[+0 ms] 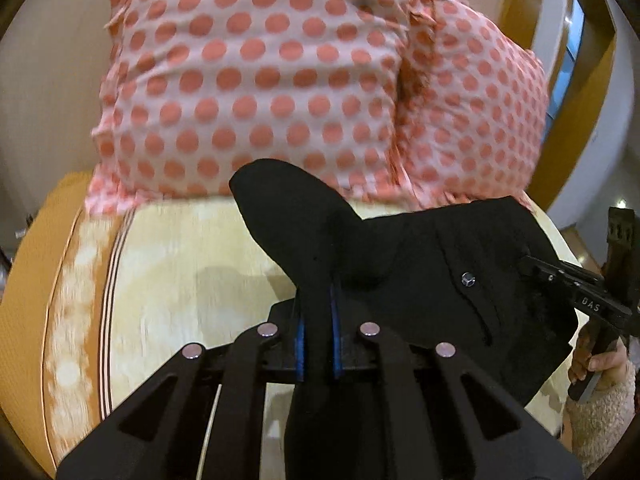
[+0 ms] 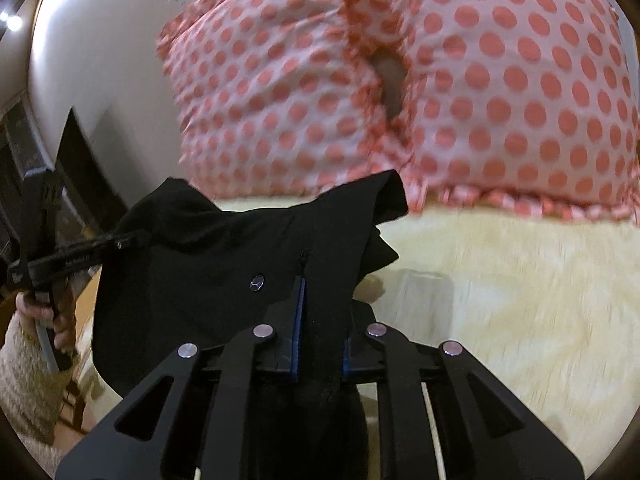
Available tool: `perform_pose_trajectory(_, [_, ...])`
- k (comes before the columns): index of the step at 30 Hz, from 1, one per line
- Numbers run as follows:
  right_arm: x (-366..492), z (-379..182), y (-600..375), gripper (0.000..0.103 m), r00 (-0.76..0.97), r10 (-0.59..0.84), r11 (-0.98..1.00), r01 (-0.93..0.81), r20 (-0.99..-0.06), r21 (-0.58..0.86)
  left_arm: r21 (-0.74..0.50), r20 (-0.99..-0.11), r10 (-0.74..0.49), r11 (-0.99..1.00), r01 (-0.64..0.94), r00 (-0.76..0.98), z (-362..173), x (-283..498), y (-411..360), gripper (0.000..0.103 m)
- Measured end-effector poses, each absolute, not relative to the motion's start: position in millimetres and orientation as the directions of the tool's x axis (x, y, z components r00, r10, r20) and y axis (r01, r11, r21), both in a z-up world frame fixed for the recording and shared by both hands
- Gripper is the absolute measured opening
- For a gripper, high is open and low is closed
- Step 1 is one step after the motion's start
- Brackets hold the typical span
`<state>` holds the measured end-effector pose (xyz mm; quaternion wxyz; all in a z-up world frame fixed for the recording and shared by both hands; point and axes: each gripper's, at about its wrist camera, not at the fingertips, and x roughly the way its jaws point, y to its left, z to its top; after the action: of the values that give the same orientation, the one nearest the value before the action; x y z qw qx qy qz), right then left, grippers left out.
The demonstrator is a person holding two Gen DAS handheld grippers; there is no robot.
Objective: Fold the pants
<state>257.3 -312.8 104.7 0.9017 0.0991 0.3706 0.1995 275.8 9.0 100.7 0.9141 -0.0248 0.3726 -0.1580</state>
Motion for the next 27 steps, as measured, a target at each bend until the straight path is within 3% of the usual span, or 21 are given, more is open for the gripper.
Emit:
perform_pose_trajectory(4, [306.7, 95.3, -324.4, 0.014, 0.672, 0.386, 0.919, -0.22, -0.632, 0.327, -0.135, -0.677, -0.262, 0.963, 0.234, 0.687, 95.5, 331.6, 2.7, 0.01])
perform_pose_trajectory(8, [332.9, 47.4, -323.3, 0.015, 0.579, 0.301, 0.95, -0.117, -0.758, 0.288, -0.134, -0.761, -0.227, 0.972, 0.195, 0.608, 53.8, 368.9, 0.4, 0.011])
perform_pose_trajectory(10, [333.1, 38.8, -317.9, 0.02, 0.584, 0.246, 0.967, -0.099, -0.773, 0.233, -0.085, -0.776, -0.174, 0.981, 0.173, 0.606, 35.3, 375.4, -3.9, 0.015])
perform_pose_trajectory(12, [331.0, 40.4, -311.0, 0.037, 0.602, 0.189, 0.981, -0.09, -0.776, 0.17, -0.057, -0.784, -0.138, 0.987, 0.151, 0.605, 25.3, 378.8, -5.2, 0.033])
perform_pose_trajectory(15, [328.0, 44.4, -306.8, 0.066, 0.615, 0.084, 0.996, -0.054, -0.784, 0.065, -0.061, -0.774, -0.109, 0.993, 0.098, 0.623, 30.0, 376.7, 4.7, 0.045])
perform_pose_trajectory(16, [321.1, 49.1, -310.8, 0.068, 0.632, 0.039, 0.999, -0.028, -0.774, 0.027, -0.031, -0.758, -0.064, 0.998, 0.062, 0.649, 37.8, 370.6, 8.8, 0.049])
perform_pose_trajectory(18, [303.4, 65.4, -319.8, 0.069, 0.687, -0.022, 1.0, 0.024, -0.726, -0.007, 0.036, -0.692, 0.015, 0.999, 0.014, 0.721, 57.6, 347.9, 13.3, 0.071])
perform_pose_trajectory(20, [286.9, 81.4, -322.7, 0.072, 0.726, 0.005, 1.0, 0.017, -0.688, 0.025, 0.042, -0.639, 0.021, 0.999, 0.008, 0.769, 72.9, 319.9, 10.8, 0.082])
perform_pose_trajectory(24, [259.0, 87.5, -292.2, 0.075, 0.709, 0.141, 0.987, -0.151, -0.691, 0.047, -0.048, -0.656, -0.154, 0.986, 0.163, 0.739, 74.3, 266.1, -18.7, 0.089])
perform_pose_trajectory(27, [258.3, 69.2, -262.9, 0.08, 0.637, 0.123, 0.973, -0.227, -0.761, -0.033, -0.007, -0.719, -0.174, 0.97, 0.243, 0.672, 51.8, 254.6, -54.1, 0.092])
